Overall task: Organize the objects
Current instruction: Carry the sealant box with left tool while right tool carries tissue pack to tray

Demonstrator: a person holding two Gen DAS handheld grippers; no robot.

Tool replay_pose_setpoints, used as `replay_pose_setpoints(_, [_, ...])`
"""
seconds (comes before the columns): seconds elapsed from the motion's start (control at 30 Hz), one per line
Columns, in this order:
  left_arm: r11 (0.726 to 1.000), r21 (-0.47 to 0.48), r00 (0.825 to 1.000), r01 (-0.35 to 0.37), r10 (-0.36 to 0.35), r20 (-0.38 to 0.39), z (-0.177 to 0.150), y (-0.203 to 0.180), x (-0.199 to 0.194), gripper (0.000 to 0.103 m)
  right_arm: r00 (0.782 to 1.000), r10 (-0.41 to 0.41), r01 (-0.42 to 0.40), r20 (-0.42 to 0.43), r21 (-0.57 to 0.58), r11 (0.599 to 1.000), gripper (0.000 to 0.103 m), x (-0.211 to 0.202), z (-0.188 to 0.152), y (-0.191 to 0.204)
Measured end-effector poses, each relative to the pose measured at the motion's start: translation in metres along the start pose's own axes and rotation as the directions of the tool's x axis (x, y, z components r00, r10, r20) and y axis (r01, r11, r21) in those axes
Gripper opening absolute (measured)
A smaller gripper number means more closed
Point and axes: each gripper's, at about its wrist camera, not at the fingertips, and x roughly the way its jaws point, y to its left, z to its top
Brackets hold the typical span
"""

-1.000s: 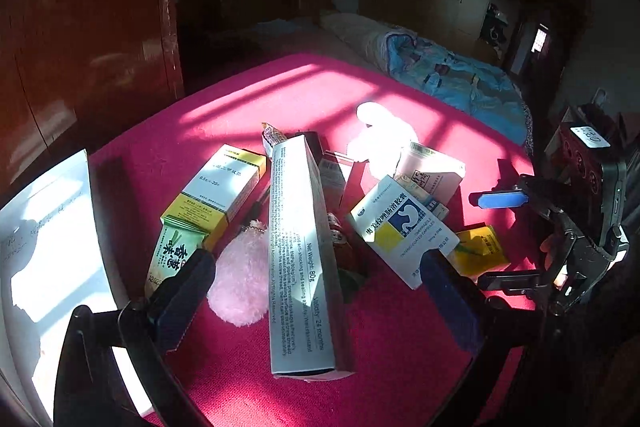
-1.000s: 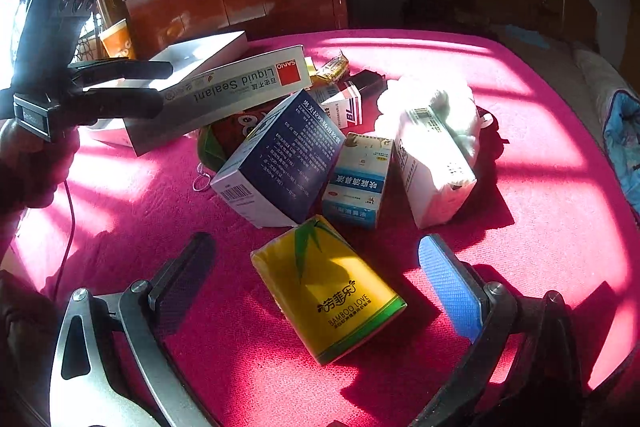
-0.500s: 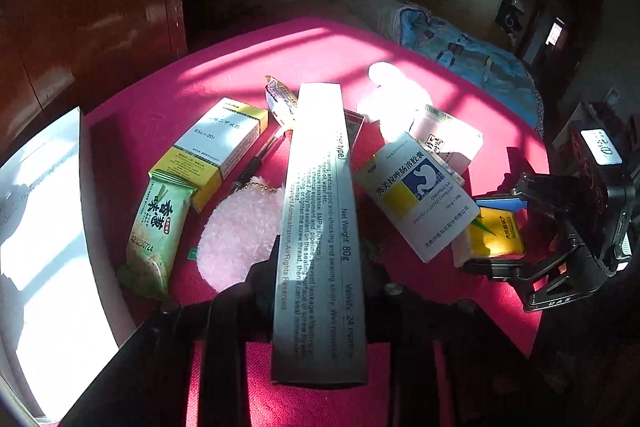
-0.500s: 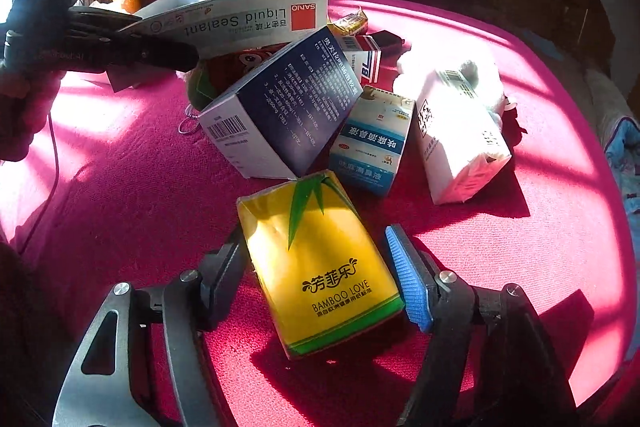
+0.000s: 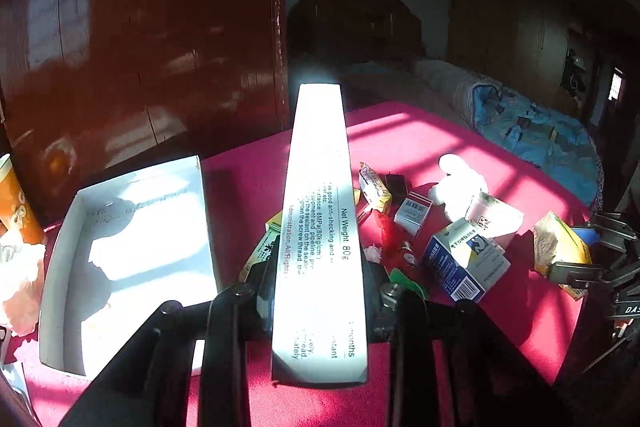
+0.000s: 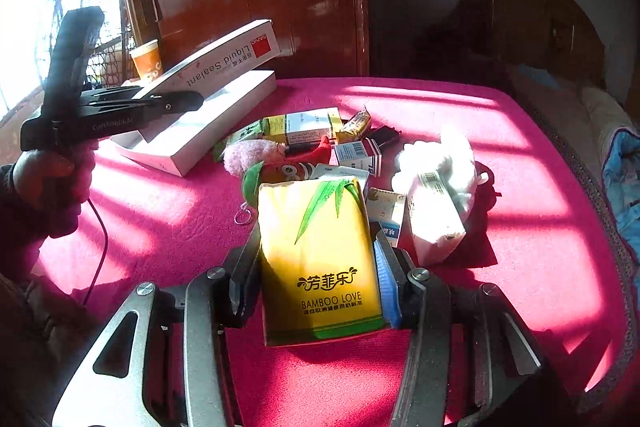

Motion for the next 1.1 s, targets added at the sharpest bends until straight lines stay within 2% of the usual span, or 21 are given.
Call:
replay_pose_setpoints(0.13, [0.994,-0.035,0.994,-0.108,0.109,0.012,-0.007,0.016,-0.002,0.027,0.999,0.016,-0.017,0.043,0.007,1.0,0.048,-0.003,0.013,0.01])
replay_pose_setpoints(0.4, [0.975,-0.076,0.976,-0.21,0.213,0.039,-0.009,0.039,-0.018,0.028,0.993,0.037,-0.04,0.114,0.027,0.999,0.048,-0.004,0.044,0.027])
replay_pose_setpoints(0.67, [0.952,-0.139,0.958,-0.274,0.282,0.043,-0.015,0.063,-0.029,0.028,0.991,0.041,-0.048,0.125,0.057,0.997,0.048,0.002,0.071,0.039])
replay_pose_setpoints(0.93, [0.934,-0.183,0.948,-0.306,0.318,0.035,-0.023,0.083,-0.037,0.027,0.989,0.049,-0.057,0.139,0.055,0.997,0.048,0.008,0.096,0.055])
replay_pose_setpoints(1.1, [0.925,-0.202,0.941,-0.321,0.335,0.038,-0.027,0.094,-0.042,0.028,0.991,0.057,-0.068,0.118,0.086,0.994,0.048,0.019,0.106,0.063])
